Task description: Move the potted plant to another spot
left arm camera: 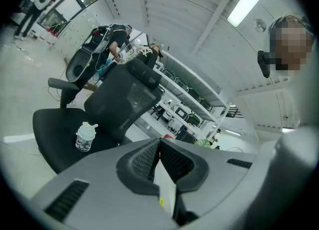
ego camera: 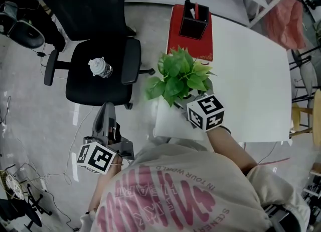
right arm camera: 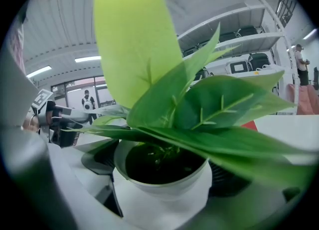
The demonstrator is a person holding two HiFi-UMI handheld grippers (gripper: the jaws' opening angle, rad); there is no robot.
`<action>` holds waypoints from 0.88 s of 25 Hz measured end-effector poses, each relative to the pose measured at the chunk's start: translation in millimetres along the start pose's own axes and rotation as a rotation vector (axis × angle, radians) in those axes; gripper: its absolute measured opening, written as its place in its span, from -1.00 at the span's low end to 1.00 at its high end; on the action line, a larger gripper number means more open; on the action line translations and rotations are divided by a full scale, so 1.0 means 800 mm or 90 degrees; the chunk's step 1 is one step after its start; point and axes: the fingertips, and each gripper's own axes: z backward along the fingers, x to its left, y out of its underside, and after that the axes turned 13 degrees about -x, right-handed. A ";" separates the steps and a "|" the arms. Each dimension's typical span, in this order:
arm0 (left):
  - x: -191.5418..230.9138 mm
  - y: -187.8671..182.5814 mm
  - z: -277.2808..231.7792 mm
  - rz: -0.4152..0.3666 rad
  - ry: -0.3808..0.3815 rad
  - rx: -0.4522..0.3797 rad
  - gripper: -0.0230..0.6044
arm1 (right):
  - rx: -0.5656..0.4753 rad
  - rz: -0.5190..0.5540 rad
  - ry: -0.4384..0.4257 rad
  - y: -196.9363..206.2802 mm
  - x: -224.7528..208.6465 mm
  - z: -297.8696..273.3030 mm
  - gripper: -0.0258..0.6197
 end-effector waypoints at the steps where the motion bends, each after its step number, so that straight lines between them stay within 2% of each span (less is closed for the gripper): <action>1: -0.001 0.001 0.001 0.002 0.000 0.002 -0.85 | 0.001 0.002 0.000 0.000 0.000 0.002 0.81; 8: -0.026 0.010 0.004 0.000 0.017 -0.006 -0.85 | 0.007 0.010 -0.008 0.006 0.002 0.023 0.81; 16: -0.055 0.026 0.032 0.006 0.004 -0.009 -0.85 | 0.009 0.008 -0.034 -0.003 0.014 0.051 0.81; 22: -0.093 0.050 0.056 0.010 0.011 -0.018 -0.85 | 0.014 -0.001 -0.039 -0.001 0.013 0.100 0.81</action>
